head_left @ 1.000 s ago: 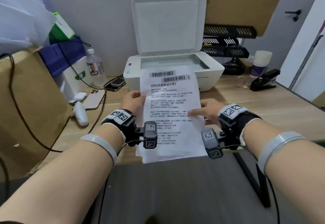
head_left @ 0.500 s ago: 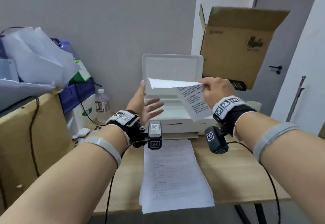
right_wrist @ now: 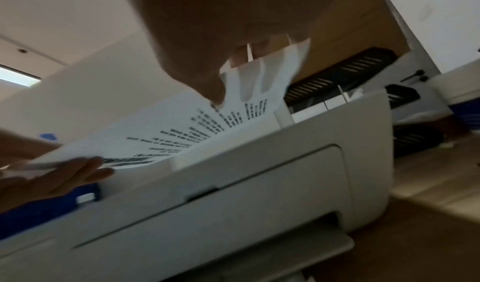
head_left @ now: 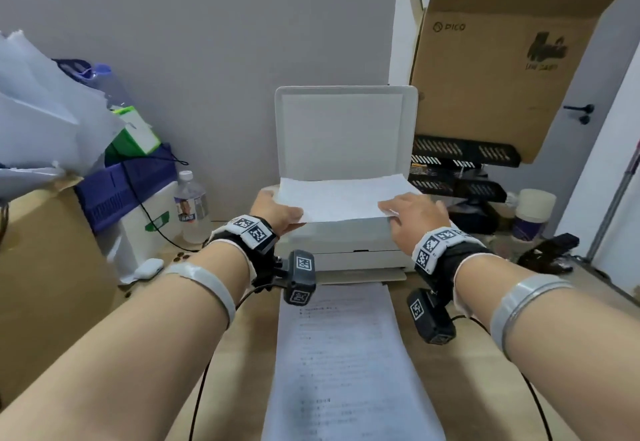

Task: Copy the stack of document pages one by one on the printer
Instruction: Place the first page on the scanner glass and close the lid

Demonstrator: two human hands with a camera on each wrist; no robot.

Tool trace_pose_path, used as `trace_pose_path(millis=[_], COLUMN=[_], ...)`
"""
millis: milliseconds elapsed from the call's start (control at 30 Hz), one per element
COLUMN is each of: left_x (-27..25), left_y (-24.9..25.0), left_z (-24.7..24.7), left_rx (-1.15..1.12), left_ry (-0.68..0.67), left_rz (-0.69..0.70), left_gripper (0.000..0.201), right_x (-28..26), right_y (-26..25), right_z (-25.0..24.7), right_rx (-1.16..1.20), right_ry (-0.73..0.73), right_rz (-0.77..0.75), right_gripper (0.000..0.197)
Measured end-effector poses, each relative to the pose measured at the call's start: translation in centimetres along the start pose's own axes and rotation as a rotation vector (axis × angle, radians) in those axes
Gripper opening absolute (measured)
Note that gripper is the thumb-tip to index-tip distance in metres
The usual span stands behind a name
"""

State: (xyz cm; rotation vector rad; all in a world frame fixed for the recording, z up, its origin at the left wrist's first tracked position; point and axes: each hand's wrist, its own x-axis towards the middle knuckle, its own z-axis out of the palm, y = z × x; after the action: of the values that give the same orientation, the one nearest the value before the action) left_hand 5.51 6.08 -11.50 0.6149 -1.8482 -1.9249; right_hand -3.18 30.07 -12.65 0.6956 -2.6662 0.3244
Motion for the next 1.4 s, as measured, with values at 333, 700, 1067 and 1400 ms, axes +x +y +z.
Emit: trace_pose_path(millis=[333,700,1067,1400], left_x=[5.3,3.8,5.0,15.8], left_y=[-2.8,-2.2,-1.5,7.0], left_z=[0.6,1.7,1.2,2.0], left_rx=[0.809,1.27,1.236,0.297], left_ry=[0.091,-0.049,0.002,0.1], left_rz=[0.106,0.094,0.098,0.074], left_gripper=[0.063,0.03,0.025,0.071], right_x=[3.2,1.9,3.2,17.2], right_y=[3.1,4.9,4.3,-1.1], right_z=[2.3,3.3,2.7,-2.1], right_rx=[0.119,0.131,0.162,0.307], right_ry=[-0.302,-0.184,-0.121,-0.069], right_rz=[0.192,0.134,0.133,-0.023], right_gripper=[0.041,0.041,0.031,0.036])
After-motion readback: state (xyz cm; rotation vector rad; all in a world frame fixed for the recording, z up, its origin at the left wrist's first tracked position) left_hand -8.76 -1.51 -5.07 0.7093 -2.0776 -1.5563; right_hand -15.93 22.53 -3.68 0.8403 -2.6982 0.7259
